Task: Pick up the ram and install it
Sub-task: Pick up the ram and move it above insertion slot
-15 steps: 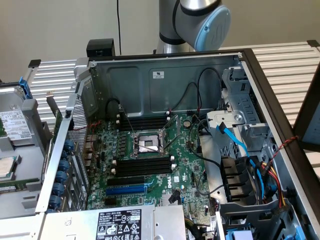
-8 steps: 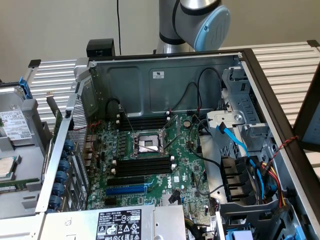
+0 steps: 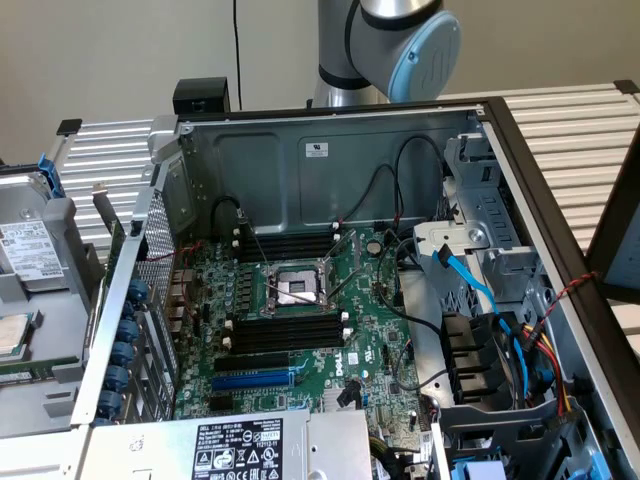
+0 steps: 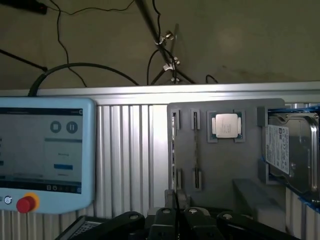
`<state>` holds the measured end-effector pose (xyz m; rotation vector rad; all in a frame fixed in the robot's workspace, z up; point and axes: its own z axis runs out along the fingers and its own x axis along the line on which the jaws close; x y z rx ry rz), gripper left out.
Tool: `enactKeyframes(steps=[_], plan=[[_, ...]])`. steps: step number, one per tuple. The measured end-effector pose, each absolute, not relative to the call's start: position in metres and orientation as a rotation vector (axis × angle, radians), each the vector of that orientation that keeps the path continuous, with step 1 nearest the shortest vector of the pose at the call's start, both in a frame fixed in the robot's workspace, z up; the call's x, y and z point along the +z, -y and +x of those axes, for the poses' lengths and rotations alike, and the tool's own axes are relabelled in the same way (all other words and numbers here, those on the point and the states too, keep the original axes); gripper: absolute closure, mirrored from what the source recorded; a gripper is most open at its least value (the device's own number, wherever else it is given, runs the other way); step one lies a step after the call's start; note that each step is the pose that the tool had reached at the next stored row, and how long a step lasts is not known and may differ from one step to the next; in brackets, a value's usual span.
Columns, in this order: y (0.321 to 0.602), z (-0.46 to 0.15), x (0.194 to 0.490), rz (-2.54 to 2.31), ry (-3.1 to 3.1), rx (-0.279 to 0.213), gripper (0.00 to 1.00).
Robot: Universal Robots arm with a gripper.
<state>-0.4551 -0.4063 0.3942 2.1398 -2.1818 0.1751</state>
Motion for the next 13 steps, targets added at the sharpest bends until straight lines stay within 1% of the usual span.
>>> enactKeyframes(steps=[8, 13], plan=[[0.4066, -0.4551, 0.3978, 2.147, 2.19, 0.161, 0.88], [0.4066, -0.455, 0.4029, 2.161, 2.204, 0.132, 0.88]])
